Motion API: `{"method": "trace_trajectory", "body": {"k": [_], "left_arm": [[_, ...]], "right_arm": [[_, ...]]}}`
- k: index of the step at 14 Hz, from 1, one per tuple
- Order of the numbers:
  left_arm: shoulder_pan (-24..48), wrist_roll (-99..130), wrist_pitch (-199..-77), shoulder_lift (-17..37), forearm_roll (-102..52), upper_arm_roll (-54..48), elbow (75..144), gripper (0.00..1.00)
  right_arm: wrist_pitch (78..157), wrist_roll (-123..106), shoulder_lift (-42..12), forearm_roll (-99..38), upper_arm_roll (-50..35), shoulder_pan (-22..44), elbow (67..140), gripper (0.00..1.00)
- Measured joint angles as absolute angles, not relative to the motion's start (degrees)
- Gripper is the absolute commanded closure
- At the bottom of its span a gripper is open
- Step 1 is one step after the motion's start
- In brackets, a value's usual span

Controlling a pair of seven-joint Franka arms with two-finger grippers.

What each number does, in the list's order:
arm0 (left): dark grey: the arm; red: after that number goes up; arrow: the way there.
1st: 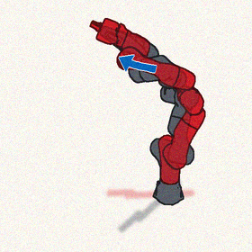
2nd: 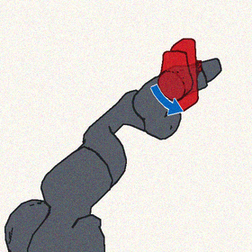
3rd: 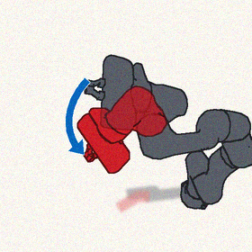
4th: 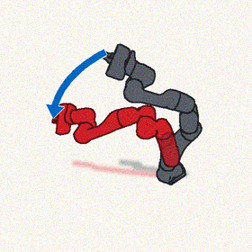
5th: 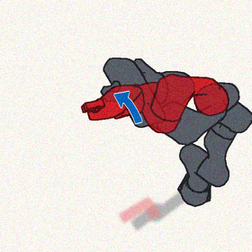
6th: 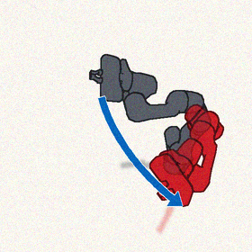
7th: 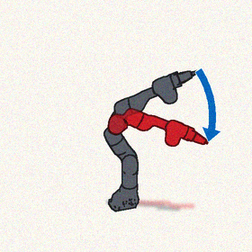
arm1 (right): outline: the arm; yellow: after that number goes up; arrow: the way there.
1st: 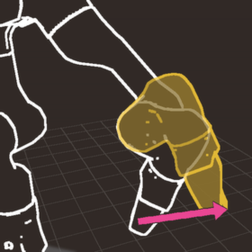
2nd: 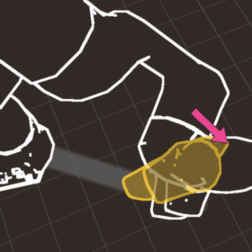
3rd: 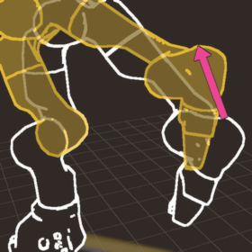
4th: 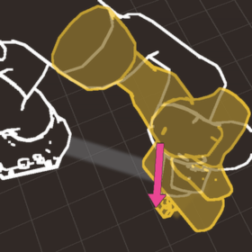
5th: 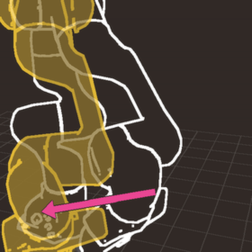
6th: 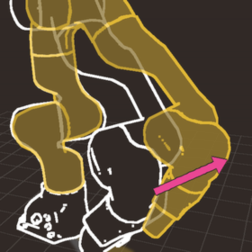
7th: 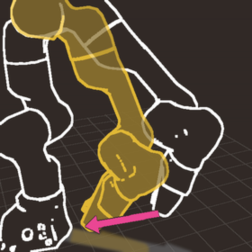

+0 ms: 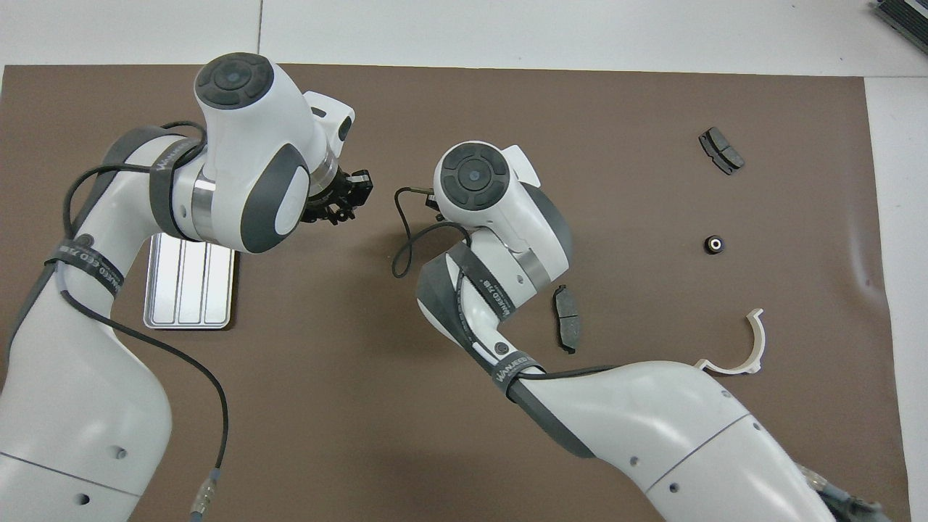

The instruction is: Place bearing gear from tray to pile

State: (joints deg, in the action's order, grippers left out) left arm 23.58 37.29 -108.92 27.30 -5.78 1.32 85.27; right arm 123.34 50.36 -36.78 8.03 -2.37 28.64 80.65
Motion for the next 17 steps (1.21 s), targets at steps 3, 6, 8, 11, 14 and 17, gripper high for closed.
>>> {"method": "trace_trajectory", "body": {"k": [3,6,8,11,14,17], "left_arm": [[27.9,44.7,-112.9,28.7,-5.8,1.3,85.6,0.71],[30.2,47.1,-113.8,29.6,-5.8,1.3,85.6,0.21],[30.5,47.2,-113.8,29.6,-5.8,1.3,85.6,0.02],[30.5,47.2,-113.8,29.3,-5.8,1.7,85.3,0.00],[30.2,47.2,-112.1,27.1,-5.8,3.0,84.7,0.00],[27.9,47.1,-104.6,22.9,-5.2,3.7,82.0,0.00]], "right_arm": [[130.6,43.9,-25.9,7.9,-2.4,23.6,98.5,1.00],[133.6,35.5,-17.5,7.9,-2.4,18.6,112.8,1.00],[133.7,30.3,-13.9,7.9,-2.4,15.0,118.3,1.00],[133.7,22.8,-9.9,6.7,-2.4,9.8,124.6,1.00],[133.8,16.8,-7.4,5.9,-2.4,5.8,129.7,1.00],[133.8,13.8,-6.5,5.9,-2.4,3.5,132.3,0.05]]}}
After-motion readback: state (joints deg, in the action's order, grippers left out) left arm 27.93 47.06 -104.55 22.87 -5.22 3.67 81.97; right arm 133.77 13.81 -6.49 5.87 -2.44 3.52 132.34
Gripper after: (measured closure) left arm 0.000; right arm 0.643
